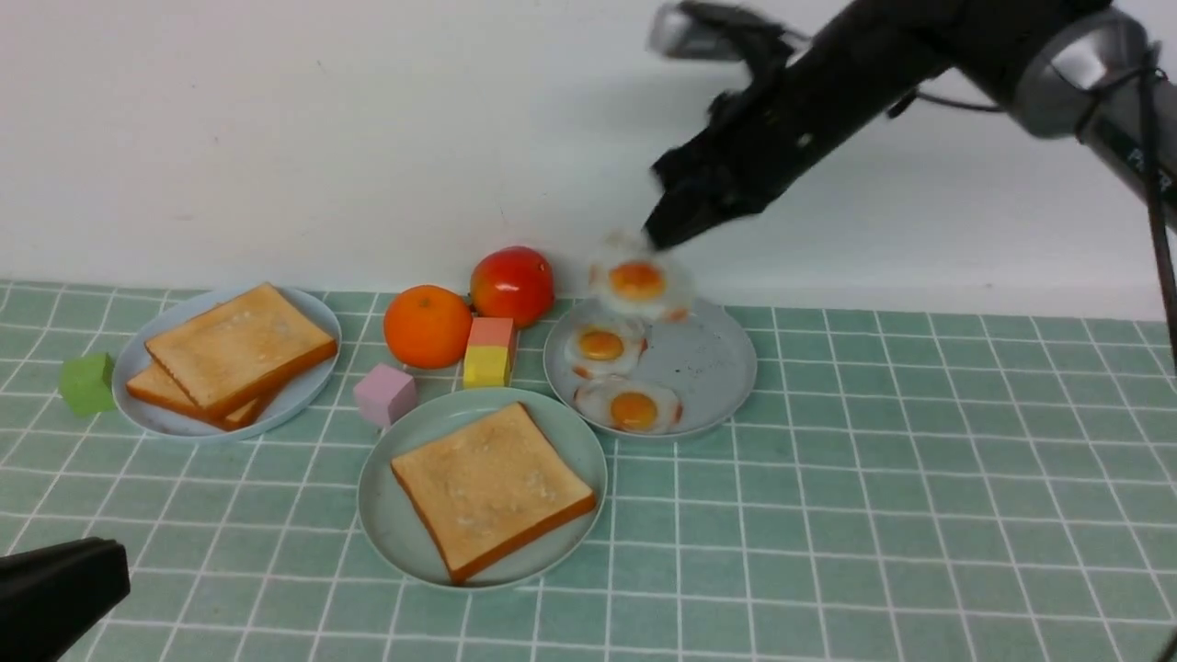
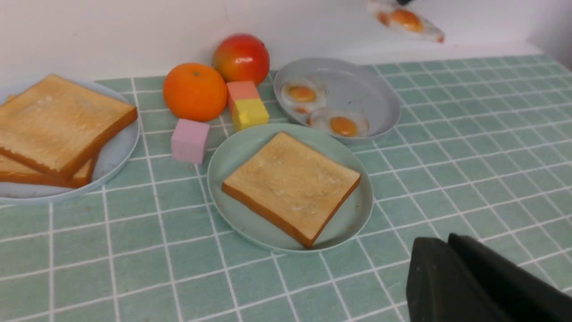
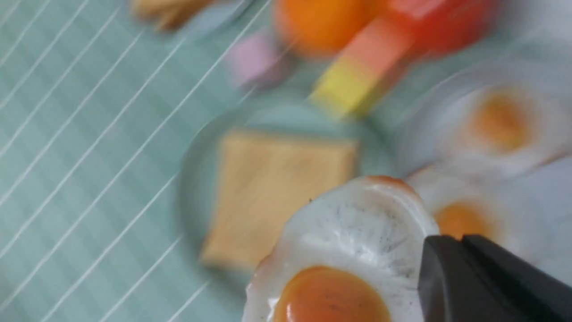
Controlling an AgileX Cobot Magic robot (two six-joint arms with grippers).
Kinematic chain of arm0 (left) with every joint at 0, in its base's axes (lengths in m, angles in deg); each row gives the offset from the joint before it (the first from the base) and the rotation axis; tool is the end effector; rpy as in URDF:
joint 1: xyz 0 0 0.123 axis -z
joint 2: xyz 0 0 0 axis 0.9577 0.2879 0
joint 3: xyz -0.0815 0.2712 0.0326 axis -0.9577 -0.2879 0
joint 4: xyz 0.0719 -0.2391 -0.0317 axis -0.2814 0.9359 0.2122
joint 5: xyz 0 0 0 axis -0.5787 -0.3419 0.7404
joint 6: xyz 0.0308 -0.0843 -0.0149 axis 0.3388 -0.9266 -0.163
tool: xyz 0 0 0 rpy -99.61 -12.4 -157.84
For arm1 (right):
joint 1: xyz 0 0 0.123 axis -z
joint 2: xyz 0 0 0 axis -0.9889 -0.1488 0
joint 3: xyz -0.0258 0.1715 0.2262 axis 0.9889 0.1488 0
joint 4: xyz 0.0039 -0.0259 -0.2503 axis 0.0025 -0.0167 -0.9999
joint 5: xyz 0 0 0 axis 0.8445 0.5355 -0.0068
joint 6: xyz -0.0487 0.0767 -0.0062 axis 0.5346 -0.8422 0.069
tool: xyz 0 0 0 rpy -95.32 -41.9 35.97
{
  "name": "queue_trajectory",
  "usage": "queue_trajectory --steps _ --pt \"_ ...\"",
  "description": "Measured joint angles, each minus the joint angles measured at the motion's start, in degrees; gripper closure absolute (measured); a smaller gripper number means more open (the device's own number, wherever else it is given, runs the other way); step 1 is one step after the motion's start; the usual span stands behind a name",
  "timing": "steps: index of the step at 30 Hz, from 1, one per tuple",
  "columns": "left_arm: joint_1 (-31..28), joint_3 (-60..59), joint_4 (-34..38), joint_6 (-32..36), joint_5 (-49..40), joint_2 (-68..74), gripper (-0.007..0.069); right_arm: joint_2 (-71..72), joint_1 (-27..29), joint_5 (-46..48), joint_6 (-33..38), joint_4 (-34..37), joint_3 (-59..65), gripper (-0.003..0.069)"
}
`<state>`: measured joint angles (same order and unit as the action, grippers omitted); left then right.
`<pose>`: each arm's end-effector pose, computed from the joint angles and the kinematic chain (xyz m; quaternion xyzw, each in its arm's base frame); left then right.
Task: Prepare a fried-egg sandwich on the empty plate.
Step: Use the right arm to place the fried egg on the slice of bread in the middle, then use the left arm to grab a slice of bread
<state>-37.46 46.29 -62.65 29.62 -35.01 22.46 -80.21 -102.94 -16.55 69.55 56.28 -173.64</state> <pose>0.0693 -0.0366 0.3047 0.1279 0.8001 -0.1964 0.5521 0.4276 0.2179 0.3036 -0.3133 0.8861 0.2762 0.2010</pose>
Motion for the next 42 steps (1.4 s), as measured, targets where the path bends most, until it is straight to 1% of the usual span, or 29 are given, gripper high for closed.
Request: queue_trajectory --steps 1,2,3,5,6,7,11,13,15,17,20,21,23,24,25,27,29,31,32,33,34,35,38,40,42 --pt "0.0 0.0 -0.1 0.3 -0.2 0.0 0.0585 0.7 -1.3 -0.1 -0.1 -0.1 2.7 0.0638" --pt "0.0 0.0 -0.1 0.9 -0.4 0.0 0.0589 1.1 -4.0 -1.2 -0.1 -0.1 6.6 0.0638" --pt "0.0 0.0 -0.1 0.9 -0.4 0.0 0.0589 1.1 -4.4 -1.2 -0.2 -0.1 6.6 0.0638" --pt "0.0 0.0 -0.1 1.8 -0.6 0.0 0.0624 0.3 -9.3 -9.5 -0.6 -0.1 12.8 0.0638" --pt "0.0 0.0 -0.2 1.8 -0.6 0.0 0.0631 0.2 -9.8 -10.2 -0.8 -0.1 13.1 0.0638" --pt "0.0 0.0 -0.2 2.1 -0.6 0.0 0.0638 -0.7 -10.9 -14.7 -1.8 -0.1 14.5 0.0638" --pt "0.0 0.0 -0.3 2.1 -0.6 0.0 0.0638 -3.5 -11.5 -24.0 -4.8 0.3 15.1 0.0636" --pt "0.0 0.0 -0.3 2.1 -0.8 0.0 0.0638 -4.3 -11.3 -25.4 -5.4 0.4 15.2 0.0634" --pt "0.0 0.0 -0.3 2.1 -1.1 0.0 0.0638 -5.7 -11.1 -27.6 -7.2 0.4 15.3 0.0615" --pt "0.0 0.0 -0.3 2.1 -1.4 0.0 0.0638 -6.5 -11.1 -28.1 -8.7 0.3 15.4 0.0584" --pt "0.0 0.0 -0.3 2.1 -1.7 0.0 0.0638 -7.1 -11.1 -28.0 -9.7 0.1 15.4 0.0487" --pt "0.0 0.0 -0.3 2.1 -1.8 0.0 0.0638 -7.2 -11.1 -28.0 -9.9 -0.4 15.5 0.0424" --pt "0.0 0.0 -0.3 2.1 -1.8 0.0 0.0638 -7.2 -11.1 -28.0 -9.9 -0.9 15.5 0.0356" --pt "0.0 0.0 -0.3 2.1 -1.8 0.0 0.0638 -7.2 -11.1 -28.0 -9.9 -1.3 15.5 0.0293" --pt "0.0 0.0 -0.3 2.1 -1.8 0.0 0.0638 -7.1 -11.1 -27.9 -9.9 -1.6 15.4 0.0253" --pt "0.0 0.0 -0.3 1.8 -1.9 0.0 0.0638 -6.8 -11.1 -26.8 -9.9 -1.9 15.3 0.0211" --pt "0.0 -0.2 -0.2 0.9 -2.2 0.0 0.0638 -5.4 -11.1 -23.5 -9.9 -2.8 14.9 0.0197" --pt "0.0 -0.5 -0.1 0.3 -3.0 0.2 0.0638 -2.6 -11.1 -18.9 -9.9 -4.5 14.8 0.0225" --pt "0.0 -0.5 -0.1 0.3 -3.2 0.3 0.0638 -1.8 -11.1 -18.3 -9.9 -4.8 14.8 0.023" --pt "0.0 -0.5 -0.1 0.1 -4.5 1.0 0.0638 1.4 -11.1 -14.2 -10.0 -6.8 14.7 0.0274" --pt "0.0 -0.5 -0.1 -0.1 -5.0 1.5 0.0638 2.4 -11.1 -12.9 -10.0 -7.9 14.6 0.0288" --pt "0.0 -0.5 -0.1 -0.7 -6.2 3.1 0.0638 6.0 -11.1 -7.7 -10.7 -10.7 14.4 0.0354" --pt "0.0 -0.5 0.0 -2.6 -7.6 7.9 0.0638 14.7 -11.1 -0.9 -14.5 -17.4 14.2 0.0489" --pt "0.0 -0.5 0.1 -3.7 -7.1 11.9 0.0638 18.2 -11.1 0.2 -16.8 -20.3 14.2 0.0552" --pt "0.0 -0.1 0.1 -3.9 -6.5 15.6 0.0638 22.0 -11.1 0.6 -18.8 -22.0 14.6 0.0593"
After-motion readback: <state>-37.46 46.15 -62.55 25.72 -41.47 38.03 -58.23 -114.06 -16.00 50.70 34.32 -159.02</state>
